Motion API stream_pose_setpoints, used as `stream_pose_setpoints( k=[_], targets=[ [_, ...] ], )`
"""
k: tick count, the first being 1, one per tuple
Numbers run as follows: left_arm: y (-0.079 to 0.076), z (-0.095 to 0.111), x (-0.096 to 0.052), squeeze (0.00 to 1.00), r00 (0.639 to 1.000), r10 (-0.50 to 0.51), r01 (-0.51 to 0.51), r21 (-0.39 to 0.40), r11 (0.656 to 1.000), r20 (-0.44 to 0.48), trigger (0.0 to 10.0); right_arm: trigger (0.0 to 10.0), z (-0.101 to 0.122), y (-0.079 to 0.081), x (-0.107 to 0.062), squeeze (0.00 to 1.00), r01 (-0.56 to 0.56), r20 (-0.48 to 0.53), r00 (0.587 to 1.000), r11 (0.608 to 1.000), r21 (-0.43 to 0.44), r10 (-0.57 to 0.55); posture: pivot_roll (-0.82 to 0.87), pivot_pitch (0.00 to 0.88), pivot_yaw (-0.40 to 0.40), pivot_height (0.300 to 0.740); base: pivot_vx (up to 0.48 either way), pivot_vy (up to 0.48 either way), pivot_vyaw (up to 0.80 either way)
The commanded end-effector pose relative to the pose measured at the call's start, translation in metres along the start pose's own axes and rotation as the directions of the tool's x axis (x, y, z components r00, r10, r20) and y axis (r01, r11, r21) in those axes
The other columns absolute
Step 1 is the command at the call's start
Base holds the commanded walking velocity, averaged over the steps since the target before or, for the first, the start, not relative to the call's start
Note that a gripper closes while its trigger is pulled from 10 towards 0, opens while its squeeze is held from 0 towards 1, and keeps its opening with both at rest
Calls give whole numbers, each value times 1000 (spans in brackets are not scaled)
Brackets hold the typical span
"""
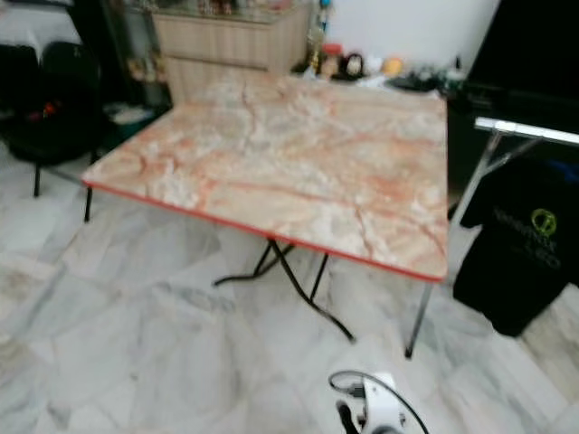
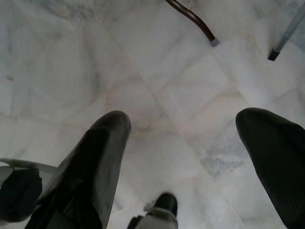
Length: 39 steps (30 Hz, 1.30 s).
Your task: Hang hanger
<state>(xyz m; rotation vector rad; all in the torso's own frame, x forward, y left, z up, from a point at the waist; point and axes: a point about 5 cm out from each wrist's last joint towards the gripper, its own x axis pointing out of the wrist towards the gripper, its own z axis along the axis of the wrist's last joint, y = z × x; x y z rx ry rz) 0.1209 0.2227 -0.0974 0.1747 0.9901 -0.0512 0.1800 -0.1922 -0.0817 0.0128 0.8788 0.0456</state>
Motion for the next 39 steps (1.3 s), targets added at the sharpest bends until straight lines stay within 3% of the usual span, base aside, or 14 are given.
stream_pose_setpoints(
  k=[1, 33, 39],
  targets=[
    [-4, 3, 1, 0, 1000, -18, 18, 47, 999, 0, 10000, 10000, -11, -11, -5, 0, 33, -30, 999, 999, 19, -33, -57, 2, -22, 740, 0, 0, 0],
    [-1, -8, -2, 0, 999, -19, 21, 58, 998, -34, 10000, 10000, -9, -10, -4, 0, 45, -22, 999, 998, 52, -44, -53, 22, -23, 740, 0, -454, -123],
    [-1, -9, -2, 0, 999, -20, 22, 61, 998, -39, 10000, 10000, -9, -9, -4, 0, 40, -25, 999, 997, 60, -38, -52, 22, -21, 740, 0, -480, -636]
  ],
)
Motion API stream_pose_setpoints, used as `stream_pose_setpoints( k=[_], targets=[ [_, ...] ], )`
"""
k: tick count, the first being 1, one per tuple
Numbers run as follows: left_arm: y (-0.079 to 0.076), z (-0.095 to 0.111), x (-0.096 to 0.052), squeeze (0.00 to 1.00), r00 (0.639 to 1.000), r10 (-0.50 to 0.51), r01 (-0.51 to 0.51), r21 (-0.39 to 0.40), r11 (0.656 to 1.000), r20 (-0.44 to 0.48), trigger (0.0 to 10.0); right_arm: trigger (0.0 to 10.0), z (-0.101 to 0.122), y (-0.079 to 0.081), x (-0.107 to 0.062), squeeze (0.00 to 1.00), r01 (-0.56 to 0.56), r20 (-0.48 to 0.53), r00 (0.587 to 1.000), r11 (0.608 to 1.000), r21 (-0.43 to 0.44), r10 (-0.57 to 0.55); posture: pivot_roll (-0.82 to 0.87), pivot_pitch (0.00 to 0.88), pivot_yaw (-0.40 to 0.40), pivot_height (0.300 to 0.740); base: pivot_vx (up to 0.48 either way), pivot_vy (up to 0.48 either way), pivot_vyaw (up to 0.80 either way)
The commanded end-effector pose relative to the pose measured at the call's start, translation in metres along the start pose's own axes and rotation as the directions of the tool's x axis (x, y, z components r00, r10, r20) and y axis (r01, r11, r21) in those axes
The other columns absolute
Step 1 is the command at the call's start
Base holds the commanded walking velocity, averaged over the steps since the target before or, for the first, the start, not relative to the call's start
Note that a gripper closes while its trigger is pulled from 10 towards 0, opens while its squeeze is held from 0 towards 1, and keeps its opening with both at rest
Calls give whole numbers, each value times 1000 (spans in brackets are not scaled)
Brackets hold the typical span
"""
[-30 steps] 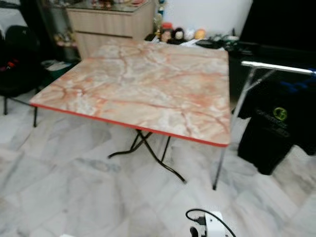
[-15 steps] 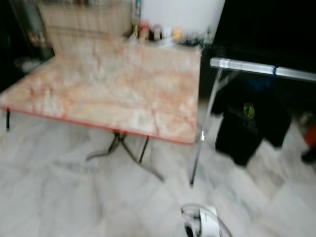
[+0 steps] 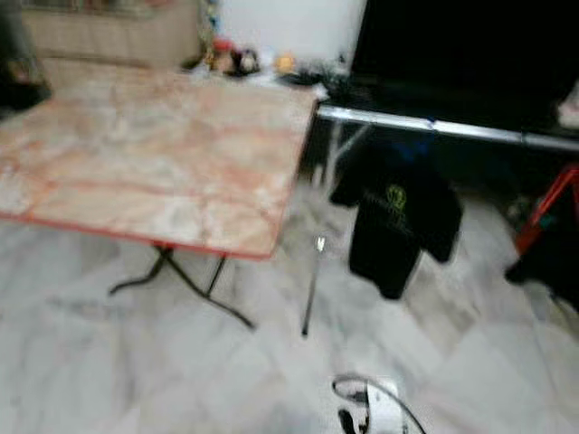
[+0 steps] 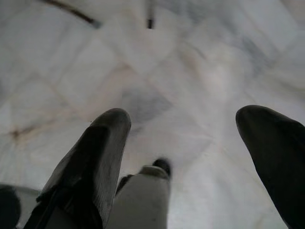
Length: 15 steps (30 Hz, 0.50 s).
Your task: Hang hanger
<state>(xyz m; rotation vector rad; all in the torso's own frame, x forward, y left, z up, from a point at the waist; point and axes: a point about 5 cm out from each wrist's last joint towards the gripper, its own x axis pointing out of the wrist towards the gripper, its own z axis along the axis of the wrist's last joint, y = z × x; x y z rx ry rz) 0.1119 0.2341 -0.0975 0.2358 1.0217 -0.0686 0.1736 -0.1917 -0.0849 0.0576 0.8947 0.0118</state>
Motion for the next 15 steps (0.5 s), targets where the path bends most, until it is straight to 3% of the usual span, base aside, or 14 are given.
stream_pose_setpoints(
  k=[1, 9, 15],
  targets=[
    [-12, 2, 2, 0, 999, -32, 32, 2, 999, -4, 10000, 10000, -1, -10, -2, 0, 29, -8, 1000, 1000, 7, -28, -52, 22, -21, 740, 0, -480, -650],
    [-19, 5, 4, 0, 999, -39, 39, 3, 999, -3, 10000, 10000, -2, -10, -2, 0, 26, -8, 1000, 1000, 0, -26, -53, 23, -22, 740, 0, -480, -620],
    [-20, 7, 5, 0, 999, -37, 37, 6, 999, -6, 10000, 10000, -1, -11, -2, 0, 30, -1, 1000, 1000, -1, -30, -51, 23, -23, 740, 0, -480, 0]
  ],
)
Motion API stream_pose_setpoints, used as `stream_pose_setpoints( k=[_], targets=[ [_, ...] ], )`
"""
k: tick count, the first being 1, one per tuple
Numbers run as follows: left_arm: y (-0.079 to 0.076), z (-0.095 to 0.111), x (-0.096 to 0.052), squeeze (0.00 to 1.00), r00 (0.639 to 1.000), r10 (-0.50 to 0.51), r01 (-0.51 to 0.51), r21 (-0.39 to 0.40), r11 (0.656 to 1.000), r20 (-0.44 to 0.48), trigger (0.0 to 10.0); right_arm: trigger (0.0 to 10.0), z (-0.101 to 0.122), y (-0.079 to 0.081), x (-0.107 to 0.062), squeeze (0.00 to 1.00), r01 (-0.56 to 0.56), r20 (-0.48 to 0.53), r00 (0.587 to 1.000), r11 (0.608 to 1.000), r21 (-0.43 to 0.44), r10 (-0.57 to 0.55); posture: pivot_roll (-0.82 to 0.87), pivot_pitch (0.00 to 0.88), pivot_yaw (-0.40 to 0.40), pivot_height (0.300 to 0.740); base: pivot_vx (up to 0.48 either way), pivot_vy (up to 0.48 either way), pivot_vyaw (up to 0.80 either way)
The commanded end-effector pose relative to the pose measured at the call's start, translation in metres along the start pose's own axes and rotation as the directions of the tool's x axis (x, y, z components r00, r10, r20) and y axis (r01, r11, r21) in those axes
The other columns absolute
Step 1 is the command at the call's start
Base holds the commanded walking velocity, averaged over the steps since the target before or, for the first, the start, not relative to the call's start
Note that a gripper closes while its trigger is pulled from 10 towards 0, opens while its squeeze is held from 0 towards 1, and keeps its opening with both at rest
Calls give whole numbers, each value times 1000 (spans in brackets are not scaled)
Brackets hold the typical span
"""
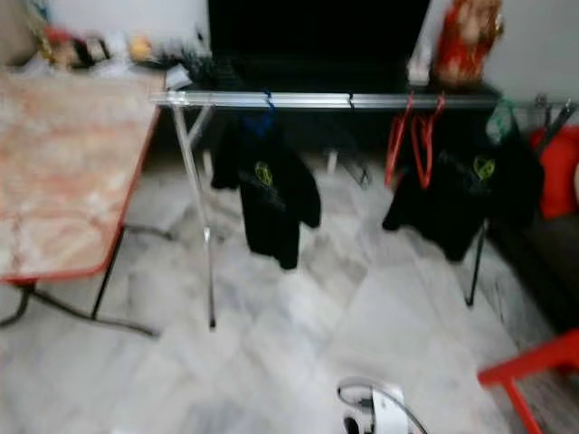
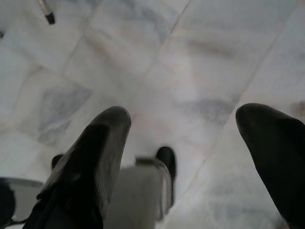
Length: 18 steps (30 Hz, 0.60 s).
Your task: Hang hanger
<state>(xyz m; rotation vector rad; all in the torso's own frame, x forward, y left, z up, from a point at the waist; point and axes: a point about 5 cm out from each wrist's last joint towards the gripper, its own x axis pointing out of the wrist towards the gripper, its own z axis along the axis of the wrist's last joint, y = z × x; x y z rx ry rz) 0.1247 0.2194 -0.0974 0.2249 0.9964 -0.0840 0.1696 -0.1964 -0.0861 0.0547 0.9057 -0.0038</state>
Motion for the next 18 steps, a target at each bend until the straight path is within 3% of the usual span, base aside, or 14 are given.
stream_pose_setpoints(
  k=[1, 3, 9, 13, 18],
  targets=[
    [-7, -8, -1, 0, 999, -21, 21, 7, 1000, -35, 10000, 10000, 3, -6, 0, 0, 15, 10, 1000, 1000, -5, -15, -51, 23, -23, 740, 0, -480, 0],
    [-7, -8, -1, 0, 999, -20, 21, 8, 1000, -35, 10000, 10000, 3, -6, 0, 0, 15, 10, 1000, 1000, -5, -15, -51, 23, -23, 740, 0, -390, 0],
    [-6, -9, -2, 0, 999, -23, 23, 9, 1000, -39, 10000, 10000, 4, -4, 0, 0, 13, 15, 1000, 1000, -4, -13, -49, 21, -23, 740, 0, 0, 0],
    [-4, -11, -2, 0, 999, -20, 21, 17, 1000, -43, 10000, 10000, 3, -4, 0, 0, 14, 12, 1000, 1000, 1, -14, -48, 21, -23, 740, 0, -349, 0],
    [-3, -12, -3, 0, 999, -13, 14, 3, 1000, -44, 10000, 10000, 3, -4, 0, 0, 11, 8, 1000, 1000, 0, -11, -48, 21, -23, 740, 0, -64, -653]
  ],
)
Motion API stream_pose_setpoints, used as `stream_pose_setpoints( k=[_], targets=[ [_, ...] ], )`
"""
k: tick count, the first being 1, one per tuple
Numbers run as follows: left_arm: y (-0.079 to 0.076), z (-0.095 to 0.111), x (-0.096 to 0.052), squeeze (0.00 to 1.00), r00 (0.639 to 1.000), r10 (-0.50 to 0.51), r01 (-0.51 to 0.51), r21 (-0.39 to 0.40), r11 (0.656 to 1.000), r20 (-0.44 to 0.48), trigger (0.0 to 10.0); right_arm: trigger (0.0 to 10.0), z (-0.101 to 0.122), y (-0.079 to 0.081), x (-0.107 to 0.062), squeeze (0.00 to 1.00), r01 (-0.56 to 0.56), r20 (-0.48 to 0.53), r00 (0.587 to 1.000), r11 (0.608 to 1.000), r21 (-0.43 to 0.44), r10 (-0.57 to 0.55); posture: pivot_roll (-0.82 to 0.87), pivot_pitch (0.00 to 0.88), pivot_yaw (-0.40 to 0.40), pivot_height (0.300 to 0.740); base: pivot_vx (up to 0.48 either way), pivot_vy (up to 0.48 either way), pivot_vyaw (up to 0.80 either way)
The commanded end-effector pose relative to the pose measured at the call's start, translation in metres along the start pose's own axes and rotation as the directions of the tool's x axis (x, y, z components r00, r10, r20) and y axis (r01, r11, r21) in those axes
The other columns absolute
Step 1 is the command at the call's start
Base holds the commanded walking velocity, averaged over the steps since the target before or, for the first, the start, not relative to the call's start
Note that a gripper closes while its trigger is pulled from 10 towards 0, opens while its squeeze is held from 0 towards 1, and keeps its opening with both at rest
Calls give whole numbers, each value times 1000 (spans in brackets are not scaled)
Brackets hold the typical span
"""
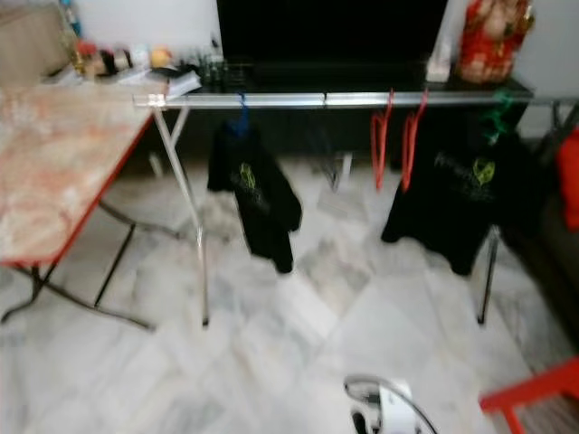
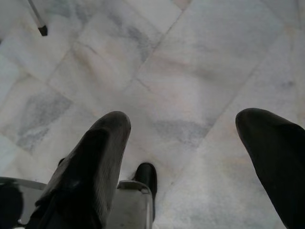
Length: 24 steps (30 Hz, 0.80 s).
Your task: Hang hanger
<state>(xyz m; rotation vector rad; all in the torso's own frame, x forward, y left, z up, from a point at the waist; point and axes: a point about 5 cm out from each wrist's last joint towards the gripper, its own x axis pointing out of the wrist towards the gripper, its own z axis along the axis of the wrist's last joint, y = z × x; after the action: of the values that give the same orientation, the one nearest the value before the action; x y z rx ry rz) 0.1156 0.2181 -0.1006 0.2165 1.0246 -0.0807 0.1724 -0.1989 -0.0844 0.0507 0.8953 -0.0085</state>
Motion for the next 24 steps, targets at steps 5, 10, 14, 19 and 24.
stream_pose_setpoints(
  k=[5, 10, 14, 19, 24],
  targets=[
    [2, -3, -1, 0, 1000, -5, 5, -6, 1000, -11, 10000, 10000, 0, -1, 0, 0, 5, -3, 1000, 1000, 2, -5, -48, 23, -21, 740, 0, 0, -681],
    [2, -2, -1, 0, 1000, -3, 3, -10, 1000, -5, 10000, 10000, 0, -1, 0, 0, 4, -5, 1000, 1000, 0, -4, -48, 23, -21, 740, 0, 0, -677],
    [2, 0, 0, 0, 1000, 0, 0, 25, 1000, -5, 10000, 10000, 0, 0, 0, 0, 3, -8, 1000, 1000, -5, -3, -46, 24, -21, 740, 0, 0, -680],
    [2, 1, 0, 0, 1000, 1, -1, 61, 998, -6, 10000, 10000, 0, 1, 0, 0, 0, -10, 1000, 1000, -8, 0, -39, 24, -18, 740, 0, -324, -681],
    [2, 0, 0, 0, 1000, -6, 6, 51, 999, -7, 10000, 10000, 0, 2, 1, 0, -4, -11, 1000, 1000, -9, 4, -32, 25, -16, 740, 0, -60, -681]
  ],
)
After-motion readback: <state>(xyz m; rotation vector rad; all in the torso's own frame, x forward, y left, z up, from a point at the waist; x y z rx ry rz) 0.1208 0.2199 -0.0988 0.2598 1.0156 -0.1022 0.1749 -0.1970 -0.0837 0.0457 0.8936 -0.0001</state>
